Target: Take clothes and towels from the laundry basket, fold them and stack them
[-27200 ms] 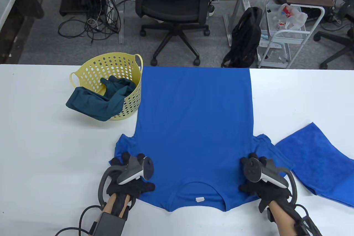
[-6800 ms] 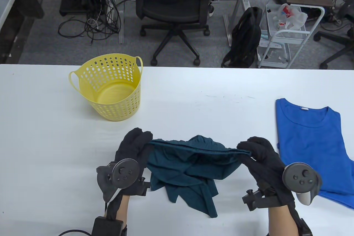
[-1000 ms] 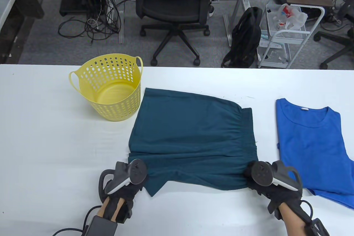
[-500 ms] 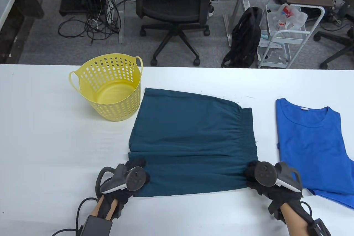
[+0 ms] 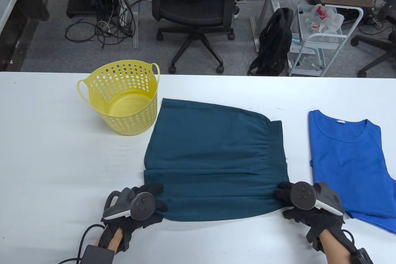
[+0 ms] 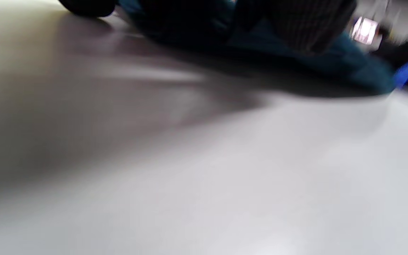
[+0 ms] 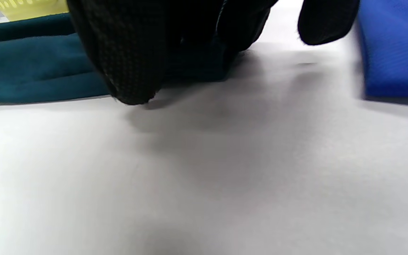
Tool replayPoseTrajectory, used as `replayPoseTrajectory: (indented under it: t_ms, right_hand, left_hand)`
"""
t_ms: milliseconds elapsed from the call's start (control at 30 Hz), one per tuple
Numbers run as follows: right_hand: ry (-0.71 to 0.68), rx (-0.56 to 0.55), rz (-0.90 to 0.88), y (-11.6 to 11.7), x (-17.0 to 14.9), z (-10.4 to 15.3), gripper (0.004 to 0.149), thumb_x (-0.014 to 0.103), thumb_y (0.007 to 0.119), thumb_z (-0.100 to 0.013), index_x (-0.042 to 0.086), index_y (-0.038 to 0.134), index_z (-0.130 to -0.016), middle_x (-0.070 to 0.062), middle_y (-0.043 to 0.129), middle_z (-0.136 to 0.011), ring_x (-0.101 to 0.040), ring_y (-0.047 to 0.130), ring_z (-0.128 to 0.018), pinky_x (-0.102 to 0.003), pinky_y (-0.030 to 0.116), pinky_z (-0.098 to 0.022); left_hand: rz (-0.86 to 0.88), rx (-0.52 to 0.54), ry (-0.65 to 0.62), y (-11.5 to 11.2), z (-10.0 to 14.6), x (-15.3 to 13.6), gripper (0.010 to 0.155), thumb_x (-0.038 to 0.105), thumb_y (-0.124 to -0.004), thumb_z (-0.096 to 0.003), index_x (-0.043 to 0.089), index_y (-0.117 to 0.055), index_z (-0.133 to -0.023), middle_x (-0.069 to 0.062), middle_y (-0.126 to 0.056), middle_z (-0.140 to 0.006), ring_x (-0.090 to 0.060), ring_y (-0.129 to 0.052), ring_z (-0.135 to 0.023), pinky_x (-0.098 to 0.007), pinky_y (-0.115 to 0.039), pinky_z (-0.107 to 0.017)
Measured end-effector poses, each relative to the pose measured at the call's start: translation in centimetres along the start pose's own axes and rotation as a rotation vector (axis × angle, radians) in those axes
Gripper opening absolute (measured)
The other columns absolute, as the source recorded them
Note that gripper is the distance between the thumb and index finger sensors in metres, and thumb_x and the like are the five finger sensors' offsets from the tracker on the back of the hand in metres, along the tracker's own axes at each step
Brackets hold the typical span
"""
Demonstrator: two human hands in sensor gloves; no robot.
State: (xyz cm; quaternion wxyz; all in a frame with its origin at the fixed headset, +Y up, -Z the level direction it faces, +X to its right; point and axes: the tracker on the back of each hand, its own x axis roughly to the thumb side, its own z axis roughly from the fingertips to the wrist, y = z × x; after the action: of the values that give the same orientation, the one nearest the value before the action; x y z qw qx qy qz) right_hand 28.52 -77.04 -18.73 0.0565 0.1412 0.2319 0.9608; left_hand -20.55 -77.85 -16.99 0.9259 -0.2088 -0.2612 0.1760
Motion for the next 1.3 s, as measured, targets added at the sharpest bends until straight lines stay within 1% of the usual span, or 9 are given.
replayPoseTrajectory:
  t_ms: [267, 400, 600, 733, 833, 1033, 1100, 1200, 1300]
  right_hand:
    - [-0.02, -0.059, 0.082, 0.3, 0.7, -0.1, 0.064, 0.029, 0.088, -0.05, 0.034, 0.06, -0.106, 0.001, 0.048, -0.121, -0.038, 0.059, -0.105, -0.071, 0.053, -0.074]
    - [-0.041, -0.142, -0.009, 0.4, 0.3, -0.2, 0.048, 0.029, 0.077, -0.054, 0.029, 0.069, -0.102, -0.001, 0.058, -0.116, -0.04, 0.064, -0.101, -0.071, 0.054, -0.073]
    - [-0.076, -0.18, -0.211, 0.3, -0.6, 0.0, 0.047, 0.028, 0.069, -0.058, 0.021, 0.068, -0.104, -0.01, 0.06, -0.115, -0.043, 0.06, -0.103, -0.071, 0.053, -0.072]
    - [-0.149, -0.322, -0.38, -0.4, -0.6, 0.5, 0.048, 0.029, 0.069, -0.058, 0.014, 0.069, -0.103, -0.018, 0.051, -0.118, -0.046, 0.056, -0.104, -0.069, 0.055, -0.072]
    - [-0.252, -0.407, -0.577, -0.8, -1.1, 0.6, 0.047, 0.024, 0.072, -0.057, 0.008, 0.07, -0.1, -0.02, 0.048, -0.117, -0.045, 0.056, -0.104, -0.063, 0.052, -0.073]
    - [-0.24, -0.134, -0.656, -2.1, -2.2, 1.1, 0.045, 0.025, 0.068, -0.06, 0.002, 0.074, -0.098, -0.029, 0.073, -0.101, -0.034, 0.093, -0.073, -0.053, 0.079, -0.058]
    - [-0.147, 0.017, -0.659, -3.3, -2.5, 2.3, 0.046, 0.025, 0.067, -0.062, -0.001, 0.074, -0.099, -0.032, 0.073, -0.1, -0.036, 0.093, -0.069, -0.054, 0.078, -0.055]
    - [0.025, -0.137, -0.496, -5.5, -2.3, 4.7, 0.046, 0.021, 0.069, -0.063, -0.006, 0.076, -0.098, -0.037, 0.074, -0.099, -0.044, 0.09, -0.073, -0.062, 0.073, -0.058]
    - [0.228, -0.235, -0.23, -7.3, -1.4, 4.7, 0.046, 0.022, 0.069, -0.063, -0.003, 0.078, -0.1, -0.037, 0.068, -0.106, -0.051, 0.082, -0.081, -0.067, 0.067, -0.062]
  left_hand:
    - [0.579, 0.254, -0.13, 2.2, 1.7, -2.0, 0.043, 0.052, -0.076, -0.0571, 0.039, -0.069, -0.097, -0.004, -0.069, -0.122, -0.041, -0.065, -0.114, -0.067, -0.059, -0.077]
    - [0.703, 0.274, -0.109, 1.9, 1.5, -2.0, 0.046, 0.046, -0.072, -0.0603, 0.029, -0.064, -0.103, -0.003, -0.092, -0.098, -0.027, -0.097, -0.086, -0.054, -0.078, -0.069]
    - [0.695, 0.267, -0.039, 2.0, 1.4, -2.5, 0.057, 0.041, -0.067, -0.0643, 0.034, -0.045, -0.117, 0.0, -0.092, -0.088, -0.019, -0.097, -0.07, -0.05, -0.081, -0.064]
    - [0.691, 0.271, 0.008, 2.2, 1.7, -2.9, 0.049, 0.046, -0.066, -0.0621, 0.029, -0.064, -0.108, 0.0, -0.09, -0.086, -0.022, -0.094, -0.072, -0.053, -0.078, -0.066]
    - [0.674, 0.295, 0.008, 2.4, 2.0, -3.4, 0.047, 0.049, -0.064, -0.062, 0.028, -0.068, -0.104, -0.006, -0.083, -0.104, -0.03, -0.09, -0.088, -0.056, -0.075, -0.07]
    - [0.751, 0.183, -0.01, 2.4, 2.0, -1.9, 0.047, 0.05, -0.065, -0.0648, 0.018, -0.077, -0.097, -0.01, -0.1, -0.081, -0.015, -0.108, -0.048, -0.038, -0.093, -0.041]
    - [0.727, 0.113, -0.059, 3.4, 1.9, 0.3, 0.047, 0.05, -0.065, -0.0656, 0.018, -0.078, -0.097, -0.008, -0.102, -0.077, -0.012, -0.108, -0.045, -0.035, -0.094, -0.039]
    - [0.616, 0.132, -0.036, 8.1, 0.5, 3.8, 0.047, 0.05, -0.066, -0.0672, 0.018, -0.077, -0.101, -0.013, -0.097, -0.088, -0.022, -0.106, -0.059, -0.045, -0.09, -0.049]
    - [0.2, 0.233, 0.162, 13.3, -4.4, 6.4, 0.047, 0.051, -0.067, -0.0665, 0.023, -0.076, -0.103, -0.017, -0.085, -0.107, -0.035, -0.096, -0.083, -0.056, -0.08, -0.063]
